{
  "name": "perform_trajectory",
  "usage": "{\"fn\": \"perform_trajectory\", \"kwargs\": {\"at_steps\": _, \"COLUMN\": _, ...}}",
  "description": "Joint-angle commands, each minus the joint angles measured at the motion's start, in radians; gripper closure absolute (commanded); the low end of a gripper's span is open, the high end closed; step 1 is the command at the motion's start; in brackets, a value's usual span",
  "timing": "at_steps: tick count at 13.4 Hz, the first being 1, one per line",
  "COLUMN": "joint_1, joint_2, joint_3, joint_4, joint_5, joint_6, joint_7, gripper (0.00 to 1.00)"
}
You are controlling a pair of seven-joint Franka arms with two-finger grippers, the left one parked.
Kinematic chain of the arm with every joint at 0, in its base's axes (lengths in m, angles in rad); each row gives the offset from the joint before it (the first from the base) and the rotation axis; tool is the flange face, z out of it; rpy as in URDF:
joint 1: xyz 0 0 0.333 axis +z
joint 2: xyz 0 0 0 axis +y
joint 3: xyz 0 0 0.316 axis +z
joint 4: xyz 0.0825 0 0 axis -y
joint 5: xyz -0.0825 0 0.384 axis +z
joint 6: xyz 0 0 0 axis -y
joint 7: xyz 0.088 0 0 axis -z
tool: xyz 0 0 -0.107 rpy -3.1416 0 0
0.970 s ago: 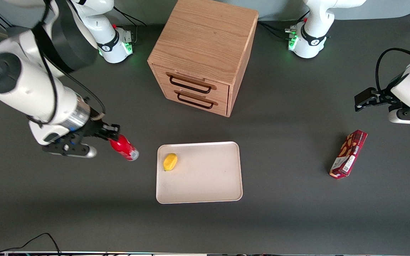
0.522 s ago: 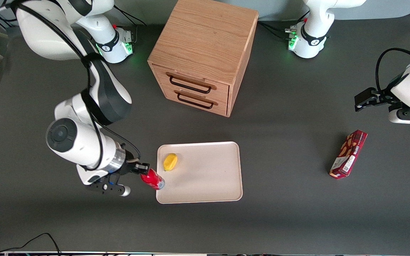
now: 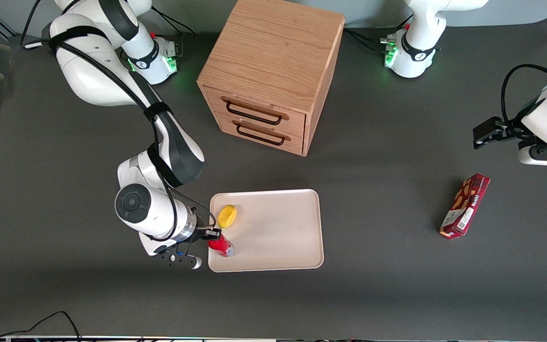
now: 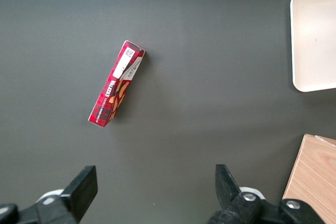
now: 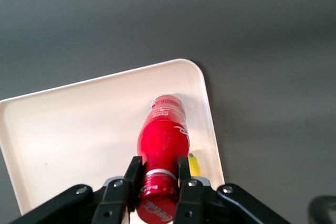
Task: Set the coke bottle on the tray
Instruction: 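Lower the bottle onto the tray beside the lemon and open the gripper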
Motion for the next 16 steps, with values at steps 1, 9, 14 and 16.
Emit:
{"fn": "perform_trajectory", "kwargs": {"at_steps": 1, "joint_1": 0.016, "joint_2": 0.027, "joint_3": -0.012, "joint_4": 0.038, "joint_5": -0.002, "joint_6": -0.01, "joint_7": 0.038, "gripper": 1.0}}
{"fn": "perform_trajectory", "kwargs": {"at_steps": 9, "joint_1": 0.002, "joint_2": -0.072, "joint_3": -0.01, "joint_4": 0.047, "joint_5": -0.004, "joint_6": -0.01, "joint_7": 0.043, "gripper": 0.0}}
{"fn": "perform_trajectory", "kwargs": {"at_steps": 14, "joint_1": -0.067, "joint_2": -0.336, "joint_3": -0.009, "joint_4": 0.021, "joint_5": -0.005, "joint_6": -0.201, "joint_7": 0.02, "gripper": 0.0}}
{"fn": "perform_trajectory", "kwargs": {"at_steps": 16, "joint_1": -0.108, "joint_2": -0.443, "joint_3": -0.01, "joint_4": -0.017, "joint_5": -0.015, "joint_6": -0.358, "joint_7": -0.049, "gripper": 0.0}}
